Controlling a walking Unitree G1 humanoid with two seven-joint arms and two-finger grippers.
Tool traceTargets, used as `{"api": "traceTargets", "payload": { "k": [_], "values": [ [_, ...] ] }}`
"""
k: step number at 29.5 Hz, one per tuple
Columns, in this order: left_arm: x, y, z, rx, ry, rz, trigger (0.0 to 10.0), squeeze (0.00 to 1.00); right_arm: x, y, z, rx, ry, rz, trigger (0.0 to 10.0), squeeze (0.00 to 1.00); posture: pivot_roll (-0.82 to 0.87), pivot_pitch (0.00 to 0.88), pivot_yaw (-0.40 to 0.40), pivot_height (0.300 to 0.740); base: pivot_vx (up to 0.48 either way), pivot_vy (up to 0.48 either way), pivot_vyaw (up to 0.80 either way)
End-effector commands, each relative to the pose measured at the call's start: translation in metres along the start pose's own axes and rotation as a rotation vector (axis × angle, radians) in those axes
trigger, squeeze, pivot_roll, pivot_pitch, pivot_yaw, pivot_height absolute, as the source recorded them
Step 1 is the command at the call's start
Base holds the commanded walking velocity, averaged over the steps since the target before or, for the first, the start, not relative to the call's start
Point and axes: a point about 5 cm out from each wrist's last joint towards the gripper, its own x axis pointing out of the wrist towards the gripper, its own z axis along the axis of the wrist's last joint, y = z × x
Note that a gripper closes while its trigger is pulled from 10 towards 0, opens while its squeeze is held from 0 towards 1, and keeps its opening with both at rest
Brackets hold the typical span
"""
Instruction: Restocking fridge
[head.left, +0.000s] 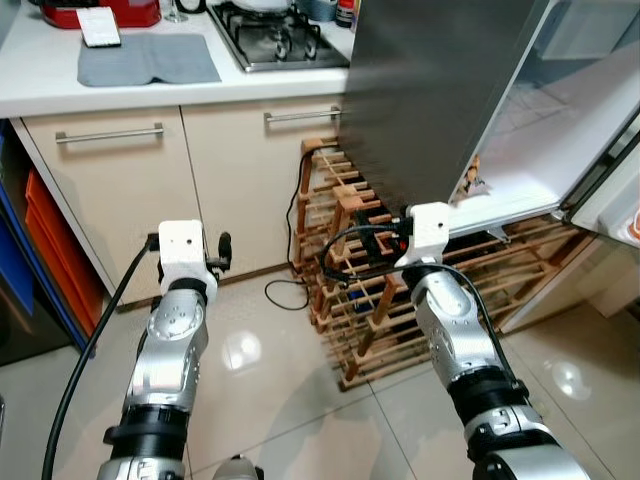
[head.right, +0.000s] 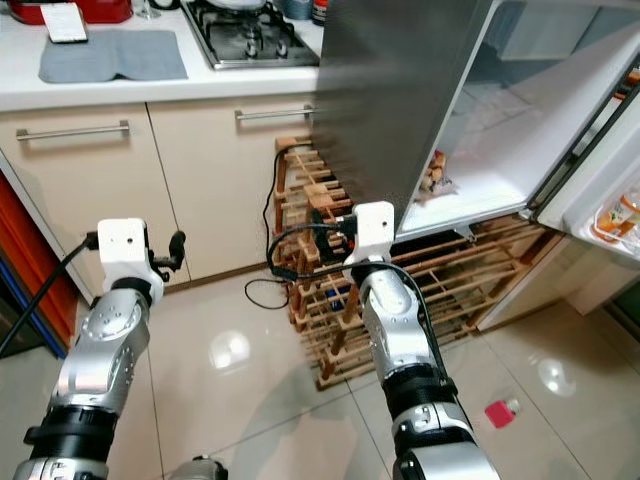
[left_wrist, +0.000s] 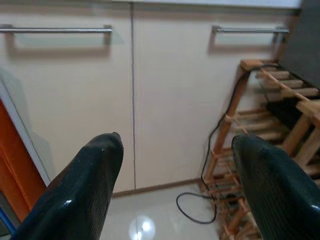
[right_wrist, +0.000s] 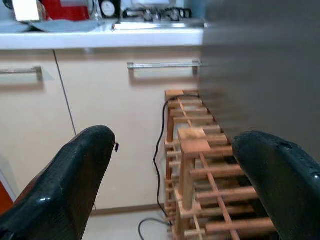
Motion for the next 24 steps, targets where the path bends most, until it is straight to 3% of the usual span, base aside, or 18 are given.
{"api": "traceTargets", "payload": {
  "k": [1, 5, 6, 10, 15, 16, 18, 24],
  "values": [
    [-0.001, 0.004, 0.004, -0.004, -0.029, 0.005, 10.0, 0.0, -0.002, -0.006, -0.002, 0.018, -0.001, -0.029, 10.0, 0.0, -0.04, 0.0, -0.058, 0.74, 0.0, 0.48, 0.48],
    [0.0, 0.005, 0.011, 0.046, -0.063, 0.012, 10.0, 0.0, -0.002, -0.007, -0.002, 0.026, -0.001, -0.037, 10.0, 0.0, -0.04, 0.0, -0.049, 0.74, 0.0, 0.48, 0.46],
    [0.0, -0.004, 0.015, 0.047, -0.088, -0.016, 10.0, 0.0, -0.001, -0.007, -0.001, 0.029, -0.003, -0.036, 10.0, 0.0, -0.04, 0.0, -0.044, 0.74, 0.0, 0.0, 0.46],
    [0.0, -0.01, 0.021, 0.04, -0.113, -0.018, 10.0, 0.0, -0.001, -0.006, -0.002, 0.015, 0.007, -0.038, 10.0, 0.0, -0.03, 0.0, -0.049, 0.74, 0.0, 0.0, 0.46],
    [-0.001, -0.004, 0.03, 0.121, -0.182, 0.005, 10.0, 0.0, -0.002, -0.02, -0.015, -0.046, 0.106, -0.173, 10.0, 0.0, -0.02, 0.0, -0.053, 0.74, 0.0, 0.0, 0.47],
    [-0.003, 0.003, 0.03, 0.167, -0.2, 0.02, 10.0, 0.0, -0.008, -0.031, -0.019, -0.105, 0.131, -0.257, 10.0, 0.0, -0.01, 0.0, -0.056, 0.74, 0.0, 0.0, 0.0],
    [-0.004, 0.009, 0.03, 0.176, -0.201, 0.037, 10.0, 0.0, -0.015, -0.037, -0.022, -0.166, 0.141, -0.288, 10.0, 0.0, -0.02, 0.0, -0.052, 0.74, 0.0, 0.0, 0.0],
    [-0.003, 0.002, 0.028, 0.157, -0.176, 0.031, 10.0, 0.0, -0.017, -0.034, -0.021, -0.177, 0.111, -0.203, 10.0, 0.0, -0.02, 0.0, -0.046, 0.74, 0.0, 0.0, 0.26]
  ]
}}
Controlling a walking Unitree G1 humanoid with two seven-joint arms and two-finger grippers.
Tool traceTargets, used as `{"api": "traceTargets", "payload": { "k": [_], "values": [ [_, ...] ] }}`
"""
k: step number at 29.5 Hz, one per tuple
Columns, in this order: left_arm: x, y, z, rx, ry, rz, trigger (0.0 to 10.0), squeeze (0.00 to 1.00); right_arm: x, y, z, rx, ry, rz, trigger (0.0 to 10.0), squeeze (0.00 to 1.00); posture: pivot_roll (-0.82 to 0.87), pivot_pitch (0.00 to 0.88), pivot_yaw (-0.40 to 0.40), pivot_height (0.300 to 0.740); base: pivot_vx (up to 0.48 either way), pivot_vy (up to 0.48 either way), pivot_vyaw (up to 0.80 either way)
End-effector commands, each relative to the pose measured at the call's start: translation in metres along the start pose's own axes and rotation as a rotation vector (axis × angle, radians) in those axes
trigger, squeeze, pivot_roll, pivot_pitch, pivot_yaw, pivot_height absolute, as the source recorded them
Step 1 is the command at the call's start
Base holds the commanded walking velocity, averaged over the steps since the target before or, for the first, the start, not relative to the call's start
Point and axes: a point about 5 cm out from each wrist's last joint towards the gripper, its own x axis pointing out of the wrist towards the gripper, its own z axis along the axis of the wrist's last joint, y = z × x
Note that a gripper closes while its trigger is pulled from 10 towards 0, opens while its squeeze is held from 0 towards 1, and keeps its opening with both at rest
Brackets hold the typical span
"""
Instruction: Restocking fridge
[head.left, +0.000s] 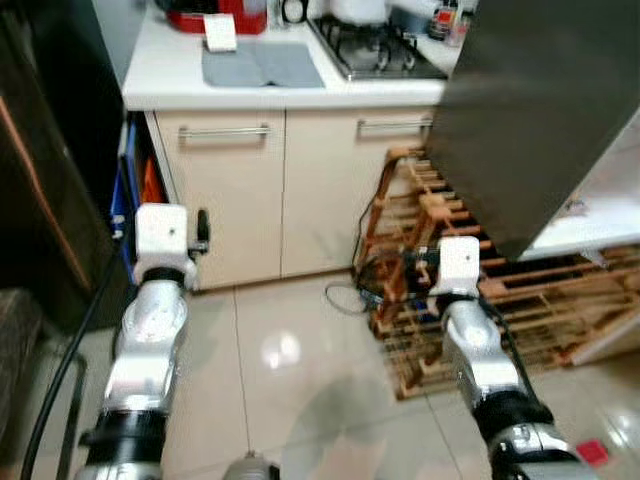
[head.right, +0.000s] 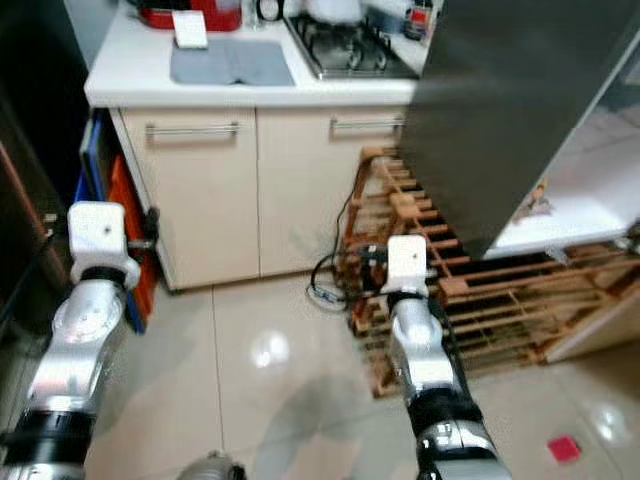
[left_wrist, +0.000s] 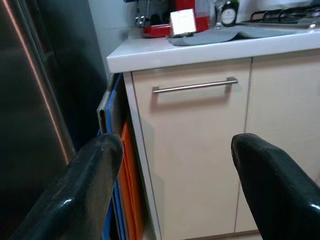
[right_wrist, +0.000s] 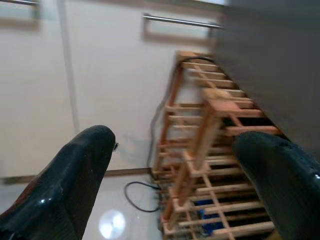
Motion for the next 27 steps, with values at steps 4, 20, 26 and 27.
{"api": "traceTargets", "payload": {
  "k": [4, 20, 26, 27],
  "values": [
    [0.0, -0.015, 0.008, 0.019, -0.022, -0.029, 10.0, 0.0, 0.007, 0.001, 0.018, 0.013, -0.087, 0.017, 10.0, 0.0, -0.02, 0.0, -0.046, 0.74, 0.0, 0.0, 0.46],
    [0.007, -0.021, 0.02, -0.064, -0.067, -0.109, 10.0, 0.0, 0.009, 0.011, 0.029, 0.037, -0.149, 0.051, 10.0, 0.0, -0.02, 0.0, -0.069, 0.74, 0.18, 0.0, 0.22],
    [0.011, -0.018, 0.022, -0.055, -0.071, -0.095, 10.0, 0.0, 0.011, 0.014, 0.032, 0.04, -0.16, 0.065, 10.0, 0.0, 0.01, 0.0, -0.077, 0.74, 0.48, 0.0, 0.36],
    [0.011, -0.017, 0.023, -0.054, -0.072, -0.094, 10.0, 0.0, 0.012, 0.015, 0.032, 0.051, -0.162, 0.06, 10.0, 0.0, 0.01, 0.0, -0.075, 0.74, 0.48, 0.0, 0.51]
  ]
}}
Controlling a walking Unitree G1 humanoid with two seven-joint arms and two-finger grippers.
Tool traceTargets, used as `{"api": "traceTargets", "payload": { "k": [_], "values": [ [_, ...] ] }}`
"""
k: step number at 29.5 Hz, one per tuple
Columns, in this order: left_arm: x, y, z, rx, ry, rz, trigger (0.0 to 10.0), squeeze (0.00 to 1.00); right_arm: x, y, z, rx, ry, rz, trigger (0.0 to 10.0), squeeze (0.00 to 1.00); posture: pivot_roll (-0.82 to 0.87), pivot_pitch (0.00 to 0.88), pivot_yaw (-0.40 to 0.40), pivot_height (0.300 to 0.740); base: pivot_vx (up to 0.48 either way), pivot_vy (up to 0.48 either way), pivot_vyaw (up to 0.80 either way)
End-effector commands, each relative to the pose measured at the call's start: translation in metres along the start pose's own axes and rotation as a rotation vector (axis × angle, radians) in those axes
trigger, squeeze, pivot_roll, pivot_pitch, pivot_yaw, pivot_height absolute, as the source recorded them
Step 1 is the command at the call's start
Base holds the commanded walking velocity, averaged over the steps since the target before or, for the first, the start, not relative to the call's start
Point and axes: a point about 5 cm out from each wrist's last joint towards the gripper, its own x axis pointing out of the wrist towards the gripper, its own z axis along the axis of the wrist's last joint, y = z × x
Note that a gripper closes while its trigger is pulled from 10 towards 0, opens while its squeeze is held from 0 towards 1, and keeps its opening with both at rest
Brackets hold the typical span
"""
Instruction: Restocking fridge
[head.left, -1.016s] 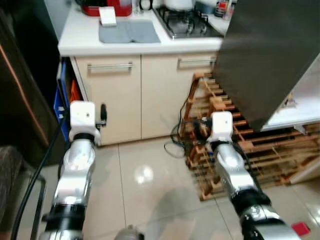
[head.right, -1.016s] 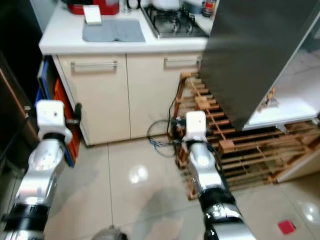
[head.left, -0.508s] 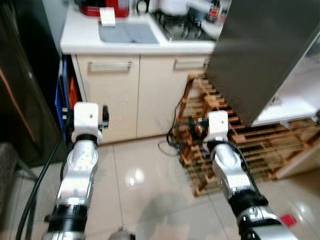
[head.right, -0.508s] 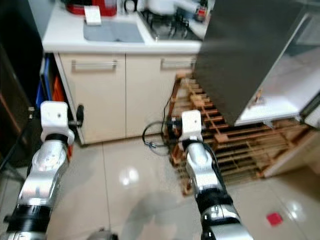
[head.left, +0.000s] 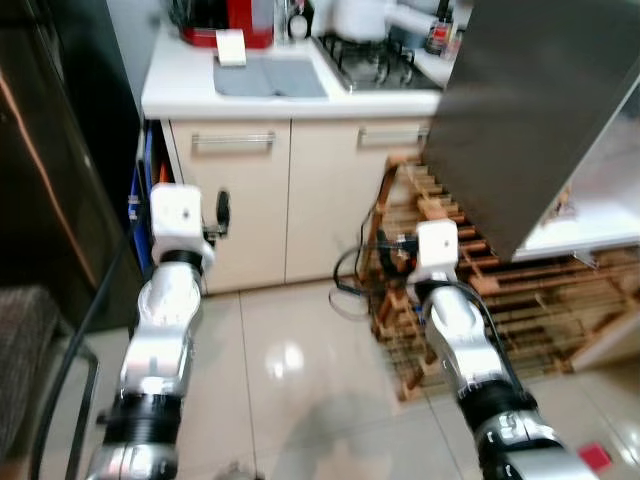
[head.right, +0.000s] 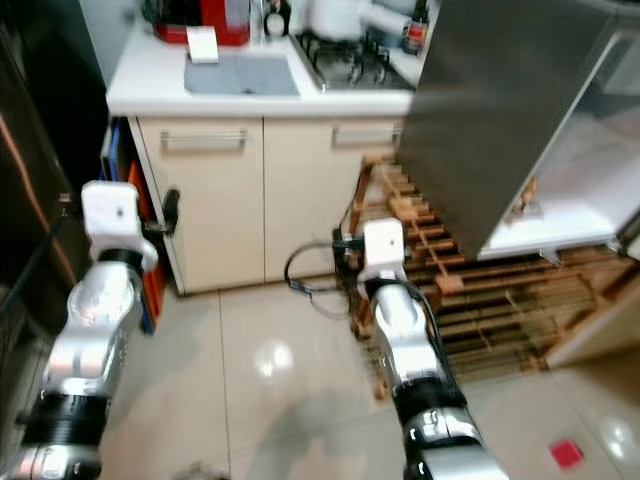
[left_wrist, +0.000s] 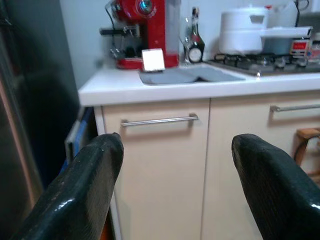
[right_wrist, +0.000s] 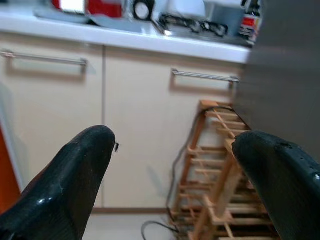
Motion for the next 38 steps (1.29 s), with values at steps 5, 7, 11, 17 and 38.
{"api": "traceTargets", "payload": {
  "k": [5, 7, 11, 17, 38],
  "values": [
    [0.002, 0.012, -0.003, 0.027, 0.025, 0.019, 10.0, 0.0, 0.009, 0.009, 0.012, 0.046, -0.048, -0.016, 10.0, 0.0, 0.01, 0.0, -0.066, 0.74, 0.48, 0.0, 0.09],
    [0.003, 0.012, -0.004, 0.031, 0.028, 0.016, 10.0, 0.0, 0.009, 0.01, 0.013, 0.042, -0.058, -0.019, 10.0, 0.0, 0.01, 0.0, -0.062, 0.74, 0.48, 0.0, 0.0],
    [0.005, 0.011, -0.002, 0.033, 0.028, 0.016, 10.0, 0.0, 0.009, 0.013, 0.015, 0.036, -0.075, -0.008, 10.0, 0.0, 0.02, 0.0, -0.054, 0.74, 0.48, 0.0, 0.65],
    [0.007, 0.01, 0.0, 0.033, 0.018, 0.009, 10.0, 0.0, 0.011, 0.014, 0.018, 0.054, -0.094, -0.004, 10.0, 0.0, 0.01, 0.0, -0.056, 0.74, 0.48, 0.0, 0.21],
    [0.01, 0.006, 0.013, 0.041, -0.036, -0.064, 10.0, 0.0, 0.013, -0.004, 0.047, 0.065, -0.239, -0.137, 10.0, 0.0, 0.01, 0.0, -0.07, 0.74, 0.48, 0.0, 0.18]
  ]
}}
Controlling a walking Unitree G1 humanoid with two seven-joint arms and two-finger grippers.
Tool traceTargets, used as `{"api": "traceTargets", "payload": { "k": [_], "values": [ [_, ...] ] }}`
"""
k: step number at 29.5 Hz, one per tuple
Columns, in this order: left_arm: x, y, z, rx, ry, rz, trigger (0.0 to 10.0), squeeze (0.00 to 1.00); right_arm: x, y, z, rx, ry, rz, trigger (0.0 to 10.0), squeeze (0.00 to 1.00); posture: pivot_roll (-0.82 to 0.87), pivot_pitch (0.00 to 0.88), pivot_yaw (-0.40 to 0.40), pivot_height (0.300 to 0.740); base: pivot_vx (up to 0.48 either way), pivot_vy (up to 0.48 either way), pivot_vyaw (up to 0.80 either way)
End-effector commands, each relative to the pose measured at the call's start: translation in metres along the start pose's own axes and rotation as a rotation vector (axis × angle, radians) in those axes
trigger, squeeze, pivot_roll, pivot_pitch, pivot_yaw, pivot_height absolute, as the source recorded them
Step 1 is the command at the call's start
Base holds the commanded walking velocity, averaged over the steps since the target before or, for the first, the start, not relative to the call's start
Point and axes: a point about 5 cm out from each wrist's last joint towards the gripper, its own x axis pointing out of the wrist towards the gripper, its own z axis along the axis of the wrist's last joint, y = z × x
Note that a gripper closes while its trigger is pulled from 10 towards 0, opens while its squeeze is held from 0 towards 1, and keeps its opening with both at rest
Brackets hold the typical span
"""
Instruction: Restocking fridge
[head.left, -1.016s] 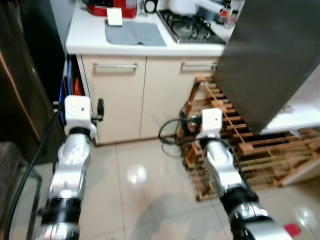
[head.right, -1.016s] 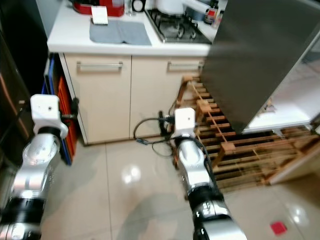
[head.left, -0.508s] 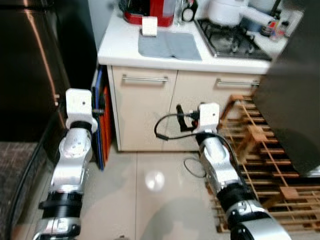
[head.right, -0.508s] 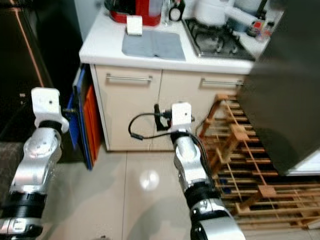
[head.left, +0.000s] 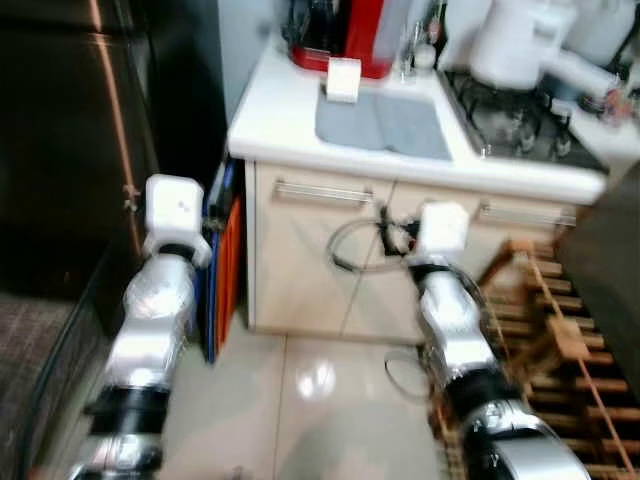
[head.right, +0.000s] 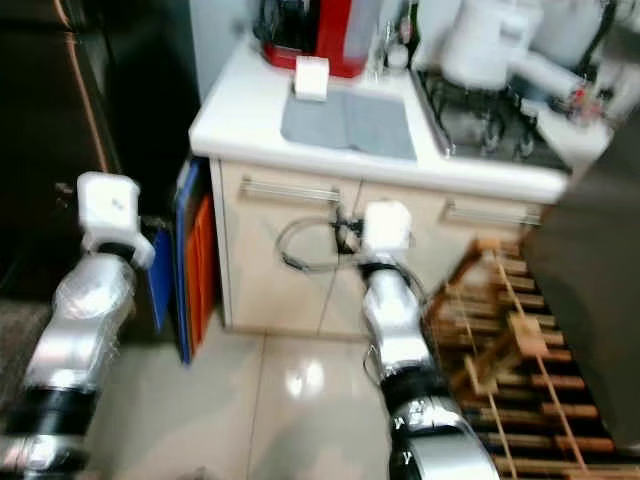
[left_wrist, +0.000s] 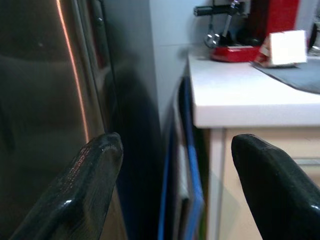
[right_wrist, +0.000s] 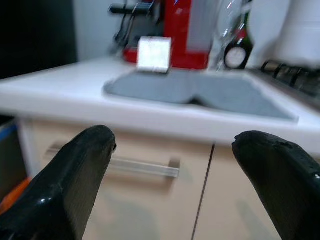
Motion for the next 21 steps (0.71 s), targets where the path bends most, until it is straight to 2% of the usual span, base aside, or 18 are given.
{"api": "traceTargets", "payload": {
  "k": [1, 4, 12, 20, 21],
  "values": [
    [0.005, -0.01, 0.012, -0.003, -0.047, -0.04, 10.0, 0.0, 0.007, -0.017, 0.02, -0.02, -0.091, -0.067, 10.0, 0.0, 0.01, 0.0, -0.07, 0.74, 0.48, 0.0, 0.0],
    [0.007, -0.01, 0.019, 0.009, -0.078, -0.049, 10.0, 0.0, 0.012, -0.017, 0.032, -0.039, -0.136, -0.067, 10.0, 0.0, 0.01, 0.0, -0.071, 0.74, 0.48, 0.0, -0.53],
    [0.006, -0.014, 0.032, 0.037, -0.159, -0.077, 10.0, 0.0, 0.017, -0.015, 0.046, -0.071, -0.197, -0.049, 10.0, 0.0, 0.02, 0.0, -0.078, 0.74, 0.48, 0.0, 0.0],
    [0.008, -0.014, 0.041, 0.047, -0.203, -0.074, 10.0, 0.0, 0.019, -0.004, 0.056, -0.118, -0.254, 0.009, 10.0, 0.0, 0.03, 0.0, -0.08, 0.74, 0.48, 0.0, -0.11],
    [0.009, -0.013, 0.048, 0.056, -0.238, -0.075, 10.0, 0.0, 0.02, -0.003, 0.058, -0.11, -0.26, 0.009, 10.0, 0.0, 0.03, 0.0, -0.083, 0.74, 0.48, 0.0, 0.0]
  ]
}}
